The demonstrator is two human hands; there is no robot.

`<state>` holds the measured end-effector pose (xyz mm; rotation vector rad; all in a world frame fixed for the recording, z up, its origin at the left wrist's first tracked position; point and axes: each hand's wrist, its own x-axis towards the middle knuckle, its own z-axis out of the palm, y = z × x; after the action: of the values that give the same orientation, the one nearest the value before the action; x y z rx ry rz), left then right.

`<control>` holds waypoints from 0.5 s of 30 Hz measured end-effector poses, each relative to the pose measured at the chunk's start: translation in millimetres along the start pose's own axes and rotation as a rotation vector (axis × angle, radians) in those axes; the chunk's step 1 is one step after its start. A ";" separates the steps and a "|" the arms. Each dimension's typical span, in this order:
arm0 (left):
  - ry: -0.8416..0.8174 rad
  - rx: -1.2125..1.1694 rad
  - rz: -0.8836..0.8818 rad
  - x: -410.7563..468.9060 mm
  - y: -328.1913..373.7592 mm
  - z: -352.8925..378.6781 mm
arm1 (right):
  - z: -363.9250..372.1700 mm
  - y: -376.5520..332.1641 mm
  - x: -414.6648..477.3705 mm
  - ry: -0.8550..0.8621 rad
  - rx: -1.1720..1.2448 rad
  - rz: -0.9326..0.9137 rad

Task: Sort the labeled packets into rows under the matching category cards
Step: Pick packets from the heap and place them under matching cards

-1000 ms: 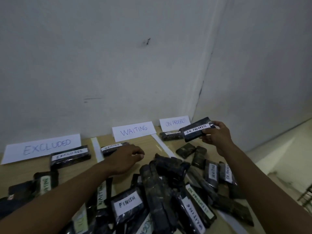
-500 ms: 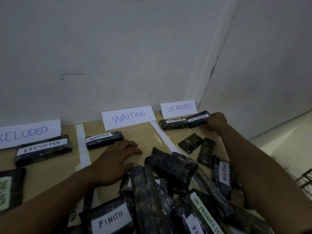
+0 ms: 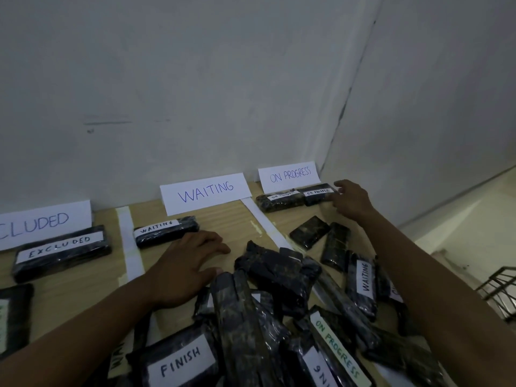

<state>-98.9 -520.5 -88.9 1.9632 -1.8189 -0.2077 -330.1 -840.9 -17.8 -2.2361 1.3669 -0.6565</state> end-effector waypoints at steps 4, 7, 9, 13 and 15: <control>-0.020 0.011 -0.019 -0.1 1.5 -0.4 | -18.2 -20.0 -37.2 -0.356 -0.047 -0.183; -0.018 0.016 -0.021 -0.6 2.9 -1.2 | -15.1 -31.0 -57.4 -0.601 -0.243 -0.259; -0.019 0.026 -0.022 -0.9 3.2 -1.1 | -9.0 -30.4 -62.4 -0.576 -0.322 -0.325; -0.006 0.027 -0.017 -1.3 4.8 -1.4 | -4.1 -21.3 -67.2 -0.465 -0.250 -0.370; 0.005 0.029 -0.009 -1.7 5.8 -2.1 | -3.7 -15.3 -71.0 -0.374 -0.107 -0.304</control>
<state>-103.5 -518.5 -84.9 1.9902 -1.8203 -0.1798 -350.1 -771.0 -17.8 -2.5186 0.9090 -0.2403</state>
